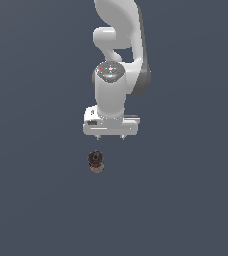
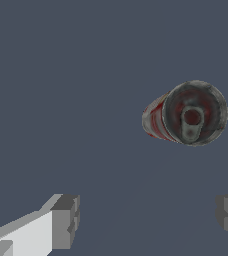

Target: Pick up the object and move it to a goal position.

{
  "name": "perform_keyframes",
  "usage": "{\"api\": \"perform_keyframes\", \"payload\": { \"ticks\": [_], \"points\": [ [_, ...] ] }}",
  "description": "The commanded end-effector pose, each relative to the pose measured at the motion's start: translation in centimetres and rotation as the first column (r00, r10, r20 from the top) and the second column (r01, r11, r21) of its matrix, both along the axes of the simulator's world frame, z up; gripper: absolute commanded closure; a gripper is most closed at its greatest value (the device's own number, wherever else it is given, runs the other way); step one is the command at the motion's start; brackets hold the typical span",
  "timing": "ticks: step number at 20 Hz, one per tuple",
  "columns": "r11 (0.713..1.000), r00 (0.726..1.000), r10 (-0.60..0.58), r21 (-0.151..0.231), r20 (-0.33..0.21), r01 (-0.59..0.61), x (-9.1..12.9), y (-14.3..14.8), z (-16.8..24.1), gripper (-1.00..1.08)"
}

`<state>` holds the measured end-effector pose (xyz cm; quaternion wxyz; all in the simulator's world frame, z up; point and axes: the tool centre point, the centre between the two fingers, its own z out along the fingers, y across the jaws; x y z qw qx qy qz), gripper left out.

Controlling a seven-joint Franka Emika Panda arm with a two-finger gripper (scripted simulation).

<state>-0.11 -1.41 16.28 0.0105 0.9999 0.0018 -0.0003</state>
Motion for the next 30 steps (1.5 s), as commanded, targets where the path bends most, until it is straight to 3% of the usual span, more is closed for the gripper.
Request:
{"api": "perform_keyframes", "payload": {
  "ticks": [1, 17, 30],
  "points": [
    [1.0, 1.0, 0.0, 0.0, 0.0, 0.0, 0.0, 0.0, 0.0, -0.92],
    [1.0, 1.0, 0.023, -0.017, 0.004, -0.023, 0.6, 0.5, 1.4, -0.92],
    [0.995, 0.995, -0.103, 0.01, 0.002, 0.103, 4.6, -4.1, -1.8, -0.92]
  ]
}}
